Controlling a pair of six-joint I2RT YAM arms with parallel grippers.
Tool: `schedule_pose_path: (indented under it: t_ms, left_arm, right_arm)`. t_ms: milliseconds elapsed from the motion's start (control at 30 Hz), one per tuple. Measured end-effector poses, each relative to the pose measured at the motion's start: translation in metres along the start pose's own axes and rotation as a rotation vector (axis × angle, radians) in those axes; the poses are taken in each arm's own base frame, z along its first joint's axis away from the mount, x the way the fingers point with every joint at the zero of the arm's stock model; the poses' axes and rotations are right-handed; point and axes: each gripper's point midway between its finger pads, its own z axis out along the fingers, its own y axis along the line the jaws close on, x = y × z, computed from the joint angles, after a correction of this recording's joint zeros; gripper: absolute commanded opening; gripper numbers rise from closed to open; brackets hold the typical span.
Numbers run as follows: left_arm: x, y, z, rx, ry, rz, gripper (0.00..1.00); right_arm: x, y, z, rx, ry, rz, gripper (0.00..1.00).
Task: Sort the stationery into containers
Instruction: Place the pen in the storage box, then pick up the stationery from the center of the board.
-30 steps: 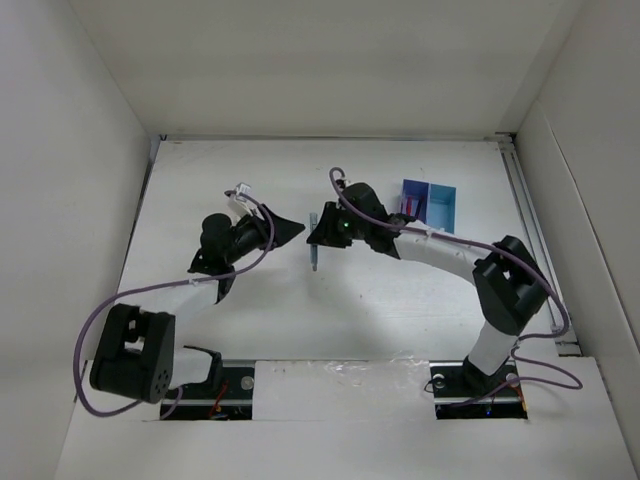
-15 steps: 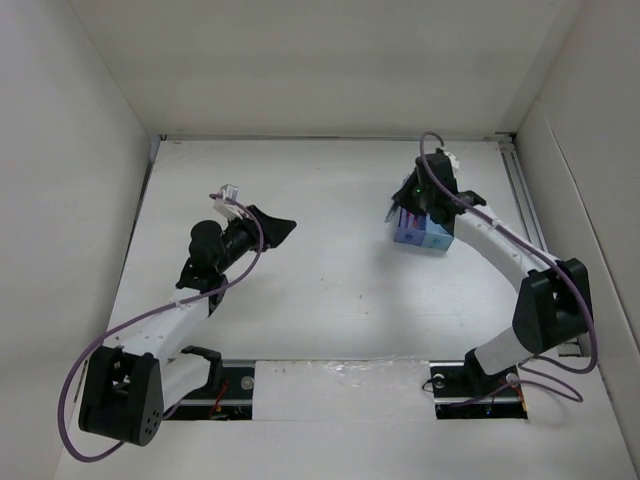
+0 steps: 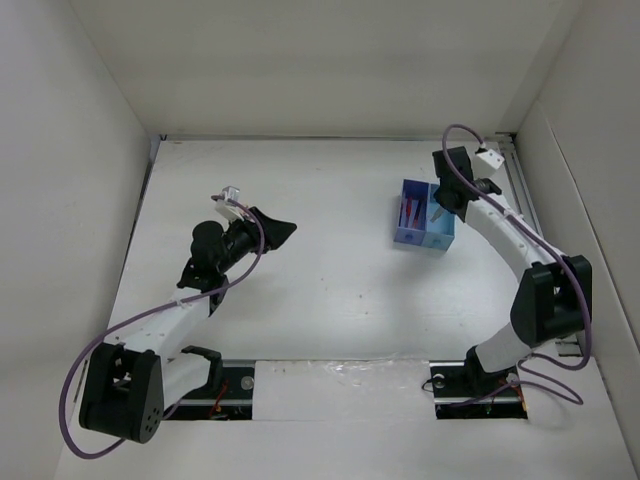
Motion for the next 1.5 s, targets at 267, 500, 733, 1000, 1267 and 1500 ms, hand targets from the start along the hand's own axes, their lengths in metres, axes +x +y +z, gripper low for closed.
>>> schedule_pose_path:
  t_ms: [267,500,733,1000,1267,1500]
  left_arm:
    - [0.003,0.004,0.002,-0.010,0.009,-0.006,0.58]
    - [0.003,0.004,0.002,-0.012,0.008,-0.006,0.58]
    - [0.002,0.009,0.002,-0.035,0.000,-0.009,0.58]
    - [0.002,0.014,0.002,-0.061,-0.004,-0.009,0.58]
    - [0.002,0.029,0.001,-0.131,-0.017,-0.011,0.54]
    - [-0.002,0.072,-0.007,-0.358,-0.076,-0.027,0.51]
  right_arm:
    - [0.019,-0.021,0.024,0.140,0.013,-0.074,0.00]
    - [0.020,-0.016,0.026,0.161,0.000,-0.102,0.05]
    - [0.027,-0.007,0.025,0.150,0.005,-0.124,0.31]
    - [0.030,-0.007,0.024,0.157,0.013,-0.136,0.43]
    - [0.029,-0.003,0.019,0.143,0.005,-0.126,0.38]
    - [0.036,0.050,-0.057,-0.164,0.012,-0.074,0.00]
